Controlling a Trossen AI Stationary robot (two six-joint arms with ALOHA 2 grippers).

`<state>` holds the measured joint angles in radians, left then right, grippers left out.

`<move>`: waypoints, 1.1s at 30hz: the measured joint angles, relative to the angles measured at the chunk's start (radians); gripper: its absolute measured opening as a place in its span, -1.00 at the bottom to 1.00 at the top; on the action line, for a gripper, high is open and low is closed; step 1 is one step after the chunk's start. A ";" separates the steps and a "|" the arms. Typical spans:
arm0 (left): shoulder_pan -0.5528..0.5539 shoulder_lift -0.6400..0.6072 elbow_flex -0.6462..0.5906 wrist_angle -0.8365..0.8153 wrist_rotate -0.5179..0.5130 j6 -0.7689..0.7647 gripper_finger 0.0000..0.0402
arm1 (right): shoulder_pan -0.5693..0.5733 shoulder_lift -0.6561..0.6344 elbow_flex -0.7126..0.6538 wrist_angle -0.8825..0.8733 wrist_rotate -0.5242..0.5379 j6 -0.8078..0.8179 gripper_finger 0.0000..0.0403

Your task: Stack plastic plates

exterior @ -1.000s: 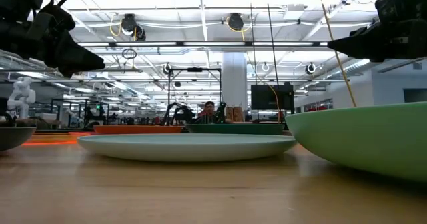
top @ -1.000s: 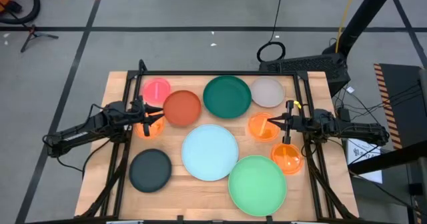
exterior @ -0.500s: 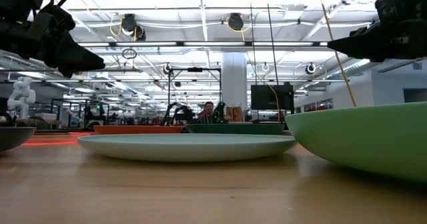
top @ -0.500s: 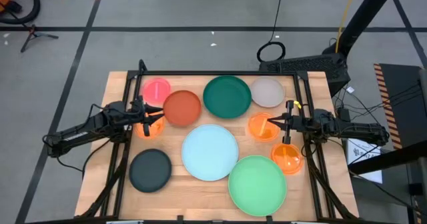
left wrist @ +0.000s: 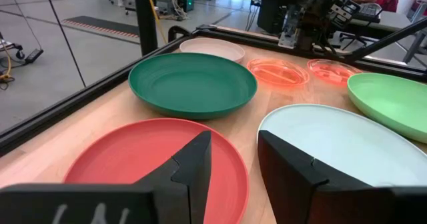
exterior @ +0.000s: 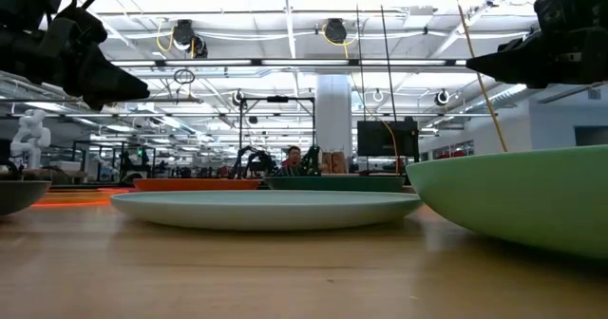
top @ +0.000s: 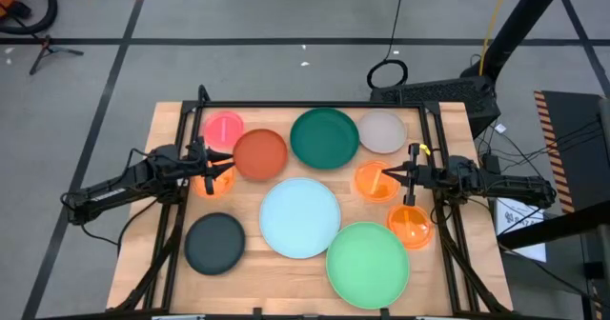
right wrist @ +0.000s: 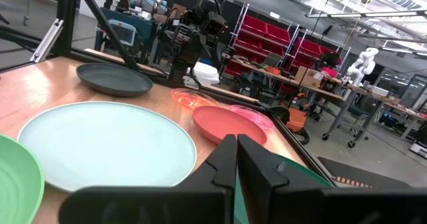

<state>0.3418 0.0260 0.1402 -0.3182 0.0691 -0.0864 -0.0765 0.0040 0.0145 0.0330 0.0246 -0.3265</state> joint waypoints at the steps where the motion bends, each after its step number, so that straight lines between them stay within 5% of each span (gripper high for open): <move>1: 0.000 0.000 0.000 0.000 0.000 0.000 -0.36 | 0.000 0.000 0.000 0.000 0.000 0.000 -0.96; 10: 0.000 0.000 0.000 0.015 0.000 0.226 -0.36 | 0.000 0.000 0.000 0.001 -0.001 0.054 -0.96; 15: 0.000 0.000 0.000 0.104 0.000 0.110 -0.36 | -0.002 0.002 0.001 0.041 0.023 0.328 -0.96; 23: 0.000 0.000 -0.001 0.366 -0.071 -0.215 -0.36 | -0.002 0.074 0.062 0.121 0.034 0.378 -0.96; 29: -0.003 0.005 -0.001 0.499 -0.072 -0.293 -0.36 | -0.002 0.231 0.124 0.278 0.049 0.333 -0.96; 33: -0.020 0.048 -0.001 0.532 -0.065 -0.321 -0.36 | -0.003 0.349 0.197 0.295 0.167 0.318 -0.96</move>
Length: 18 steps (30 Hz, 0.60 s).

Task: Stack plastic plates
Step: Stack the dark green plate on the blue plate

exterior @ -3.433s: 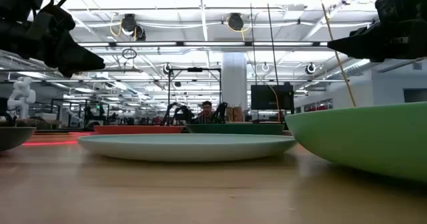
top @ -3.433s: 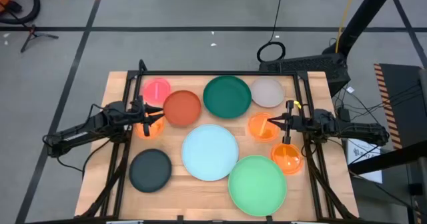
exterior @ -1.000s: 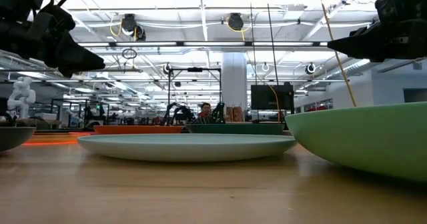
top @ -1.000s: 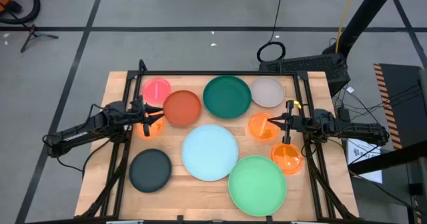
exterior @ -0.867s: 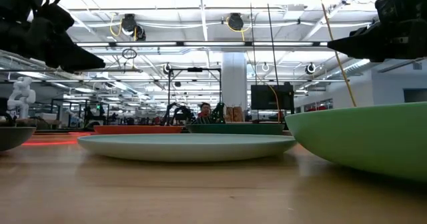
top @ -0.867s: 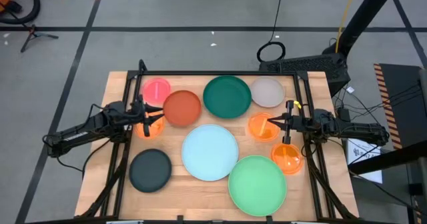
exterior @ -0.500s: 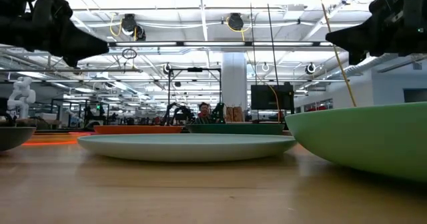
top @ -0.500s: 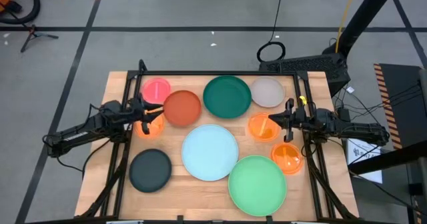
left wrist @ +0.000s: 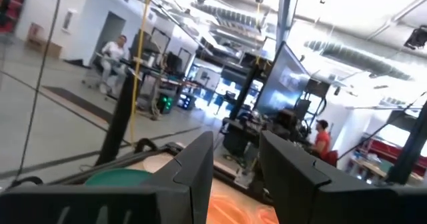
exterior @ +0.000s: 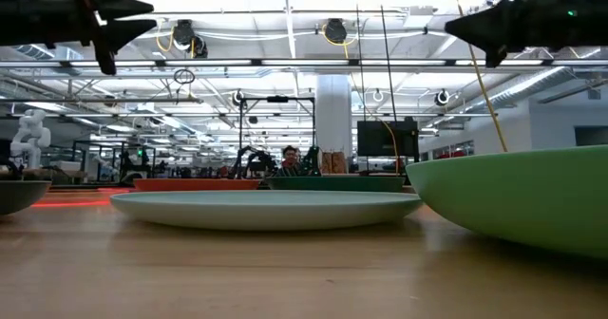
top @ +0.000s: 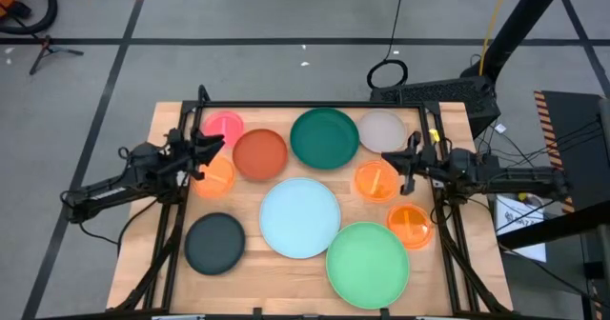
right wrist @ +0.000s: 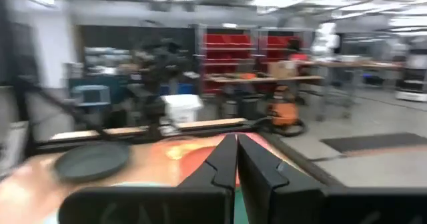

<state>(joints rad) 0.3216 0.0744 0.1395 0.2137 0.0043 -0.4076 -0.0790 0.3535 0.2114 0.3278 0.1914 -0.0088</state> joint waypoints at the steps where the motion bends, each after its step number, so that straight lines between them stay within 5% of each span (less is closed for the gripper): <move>1: -0.007 0.018 0.000 0.013 0.001 -0.003 -0.36 | -0.001 0.031 0.021 -0.003 0.027 -0.007 -0.96; 10: -0.081 0.244 0.000 0.281 0.003 0.005 -0.36 | -0.044 0.279 0.246 -0.089 0.074 -0.080 -0.96; 18: -0.149 0.418 0.000 0.388 0.003 0.014 -0.36 | -0.086 0.377 0.403 -0.190 0.074 -0.185 -0.96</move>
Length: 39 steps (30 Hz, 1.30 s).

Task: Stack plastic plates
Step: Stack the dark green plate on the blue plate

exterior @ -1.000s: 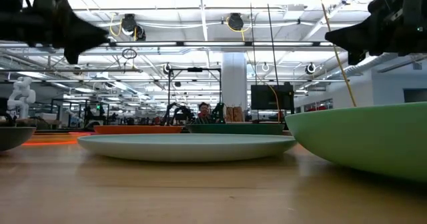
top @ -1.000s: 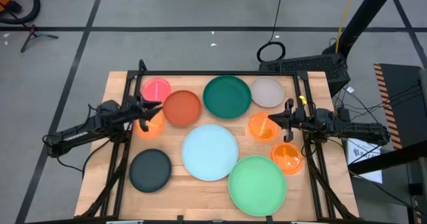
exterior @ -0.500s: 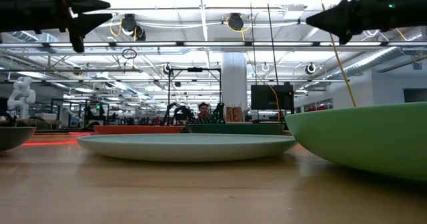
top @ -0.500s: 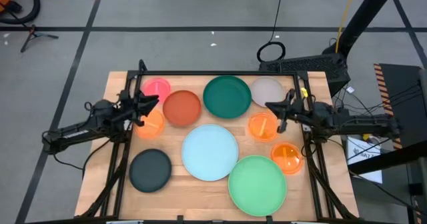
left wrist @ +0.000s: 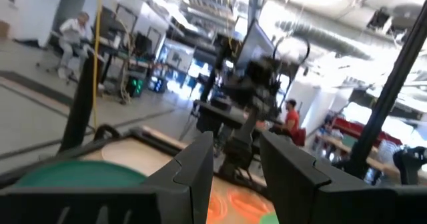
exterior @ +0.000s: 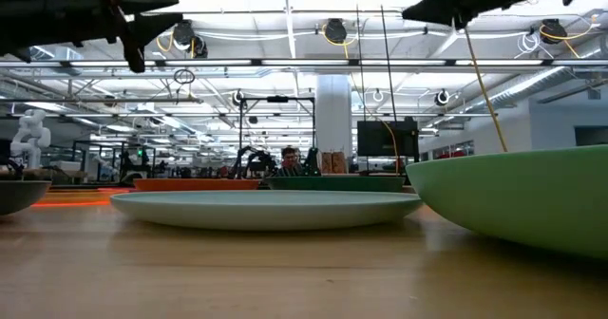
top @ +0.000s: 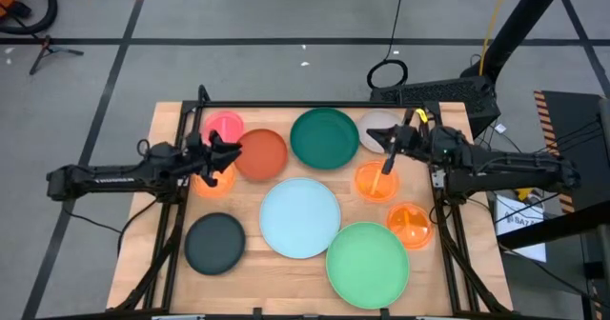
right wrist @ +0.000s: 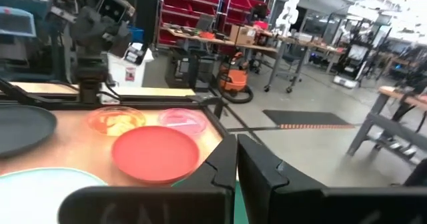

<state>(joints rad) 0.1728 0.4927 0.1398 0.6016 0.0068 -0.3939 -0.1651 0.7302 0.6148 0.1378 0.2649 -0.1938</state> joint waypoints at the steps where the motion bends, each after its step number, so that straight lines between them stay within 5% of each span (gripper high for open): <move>1: -0.011 0.020 0.000 0.006 -0.001 -0.004 -0.36 | -0.002 0.003 0.008 0.001 0.000 -0.016 -0.96; 11: -0.121 0.243 0.102 0.054 -0.067 -0.014 -0.36 | -0.006 0.005 0.016 0.022 0.000 -0.185 -0.96; 22: -0.156 0.602 0.526 -0.425 -0.115 0.233 -0.36 | -0.006 0.005 0.016 0.027 0.000 -0.189 -0.96; 39: -0.033 1.108 0.910 -0.695 -0.095 0.540 -0.36 | -0.006 0.005 0.016 -0.025 0.000 -0.102 -0.96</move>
<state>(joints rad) 0.1395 1.6010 1.0501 -0.0929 -0.0883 0.1463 -0.1707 0.7353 0.6308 0.1127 0.2646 -0.2962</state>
